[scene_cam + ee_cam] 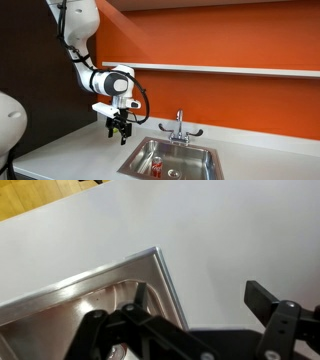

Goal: Put the can inside the sink

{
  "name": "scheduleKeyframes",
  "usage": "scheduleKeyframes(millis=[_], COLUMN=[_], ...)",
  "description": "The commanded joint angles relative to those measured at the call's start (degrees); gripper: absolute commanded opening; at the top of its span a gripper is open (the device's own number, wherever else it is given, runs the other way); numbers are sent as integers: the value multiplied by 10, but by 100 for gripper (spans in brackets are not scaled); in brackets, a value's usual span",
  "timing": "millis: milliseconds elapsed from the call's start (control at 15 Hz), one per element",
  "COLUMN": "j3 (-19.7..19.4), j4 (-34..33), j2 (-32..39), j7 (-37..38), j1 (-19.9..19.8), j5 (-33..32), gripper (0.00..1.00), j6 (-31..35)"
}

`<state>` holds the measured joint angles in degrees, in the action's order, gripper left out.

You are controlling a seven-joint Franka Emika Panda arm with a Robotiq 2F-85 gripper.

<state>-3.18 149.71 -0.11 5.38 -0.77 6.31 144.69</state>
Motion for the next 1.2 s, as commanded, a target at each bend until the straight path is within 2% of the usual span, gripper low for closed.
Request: scheduleKeyframes(millis=[0,133,200,467,1133], j3=[12,16,11,14,14], j4=[37,49,25,39,42], j2=[-59,-87,-37,-66,-68], j7=[10,12,0,2,2], j1=[2,6,1,3,3], j5=[3,13,4,7,7], gripper=[100,100,100,100,100], j6=[-17,-34,-9,-20,-20])
